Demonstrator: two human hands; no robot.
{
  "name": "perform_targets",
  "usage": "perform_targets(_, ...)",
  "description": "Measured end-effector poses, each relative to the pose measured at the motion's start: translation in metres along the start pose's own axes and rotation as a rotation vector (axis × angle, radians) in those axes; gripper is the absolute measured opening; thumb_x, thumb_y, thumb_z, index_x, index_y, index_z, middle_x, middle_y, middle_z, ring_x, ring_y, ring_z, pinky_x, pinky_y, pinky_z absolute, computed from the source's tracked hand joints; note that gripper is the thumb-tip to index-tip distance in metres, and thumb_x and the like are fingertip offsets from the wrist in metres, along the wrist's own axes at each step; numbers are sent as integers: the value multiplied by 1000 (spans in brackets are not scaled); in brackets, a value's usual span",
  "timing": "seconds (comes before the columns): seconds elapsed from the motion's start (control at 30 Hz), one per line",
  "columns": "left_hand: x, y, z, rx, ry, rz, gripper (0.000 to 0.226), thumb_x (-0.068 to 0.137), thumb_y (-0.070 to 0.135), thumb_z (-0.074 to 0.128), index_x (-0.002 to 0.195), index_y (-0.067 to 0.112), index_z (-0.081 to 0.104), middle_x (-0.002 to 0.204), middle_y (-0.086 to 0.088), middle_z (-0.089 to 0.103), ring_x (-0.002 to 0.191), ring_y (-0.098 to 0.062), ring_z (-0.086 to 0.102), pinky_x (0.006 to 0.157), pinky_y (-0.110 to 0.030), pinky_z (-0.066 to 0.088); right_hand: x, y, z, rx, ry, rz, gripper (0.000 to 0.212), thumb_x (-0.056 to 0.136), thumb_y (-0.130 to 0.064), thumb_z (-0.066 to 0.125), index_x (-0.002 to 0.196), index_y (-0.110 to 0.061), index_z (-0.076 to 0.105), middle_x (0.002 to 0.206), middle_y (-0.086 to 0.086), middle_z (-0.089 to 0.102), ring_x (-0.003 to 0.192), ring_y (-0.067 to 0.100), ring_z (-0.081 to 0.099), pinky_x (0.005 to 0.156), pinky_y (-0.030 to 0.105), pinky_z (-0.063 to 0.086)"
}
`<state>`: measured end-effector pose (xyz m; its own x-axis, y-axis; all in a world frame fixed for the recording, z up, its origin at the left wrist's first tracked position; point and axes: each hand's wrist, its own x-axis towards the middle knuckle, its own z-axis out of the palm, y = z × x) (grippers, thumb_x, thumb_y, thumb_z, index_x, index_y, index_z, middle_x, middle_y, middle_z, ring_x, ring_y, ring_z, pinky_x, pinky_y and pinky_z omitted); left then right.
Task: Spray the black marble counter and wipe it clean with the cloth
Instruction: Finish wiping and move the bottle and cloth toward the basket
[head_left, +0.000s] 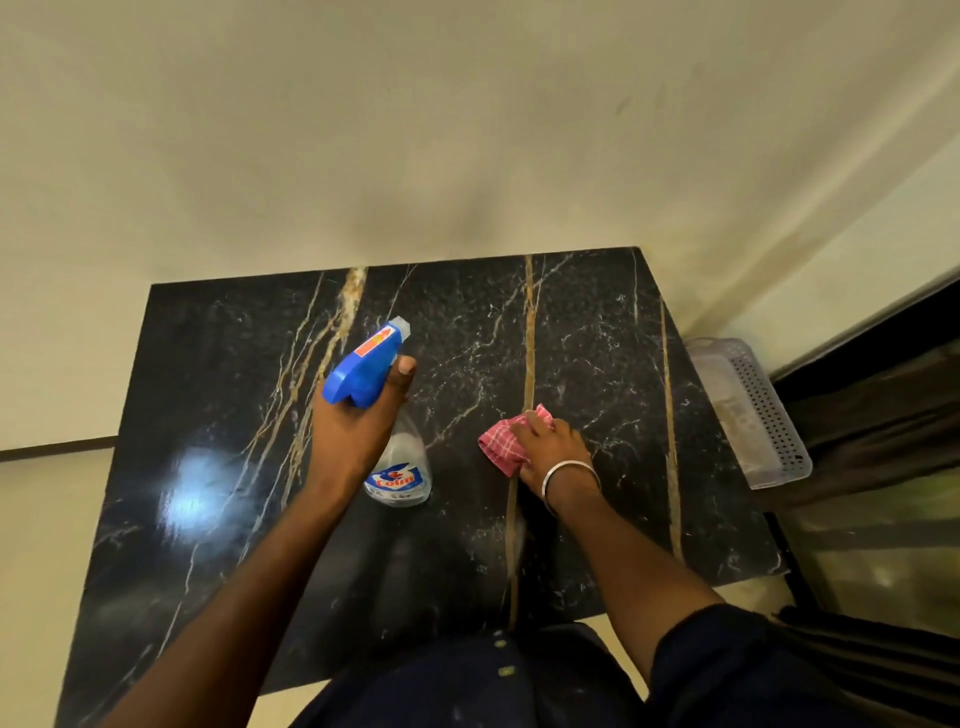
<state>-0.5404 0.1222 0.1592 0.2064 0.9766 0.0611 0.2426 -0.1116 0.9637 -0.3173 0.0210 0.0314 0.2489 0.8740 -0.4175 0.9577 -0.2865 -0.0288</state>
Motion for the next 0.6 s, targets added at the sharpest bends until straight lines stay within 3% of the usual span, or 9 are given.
perform_targets(0.13,2,-1,-10,4,-13,10,59,78,65,59,89,7,63,76,-21,66,73,-36,65,66,-41,53,6,-2,-21,-60,27,-35,61,92,-27,56,149,-24,33,158,2,31,132,34,42,107,44,36)
perform_targets(0.27,11,3,-17,-64,1,23,66,76,69,61,95,6,64,84,-26,66,80,-41,65,75,-56,55,15,-7,-60,-68,151,-105,63,94,-29,54,152,-25,30,162,0,25,141,30,32,111,46,31)
perform_targets(0.4,20,14,-19,-81,-31,50,64,76,72,60,97,11,66,83,-23,66,79,-40,66,76,-60,53,27,-15,-107,-54,286,-125,63,94,-32,54,151,-25,29,161,2,25,142,31,29,110,48,32)
perform_targets(0.5,29,28,-20,-98,-29,79,52,80,65,62,96,16,66,82,-17,68,80,-35,67,76,-60,54,32,-20,-135,-75,377,-137,62,93,-33,54,150,-24,31,161,3,26,142,31,31,108,49,33)
perform_targets(0.6,38,44,-17,-116,-45,104,26,81,60,61,93,39,66,85,-10,70,83,-29,70,81,-57,55,35,-20,-154,-68,433,-139,61,92,-32,55,149,-23,34,160,4,29,140,31,33,106,50,35)
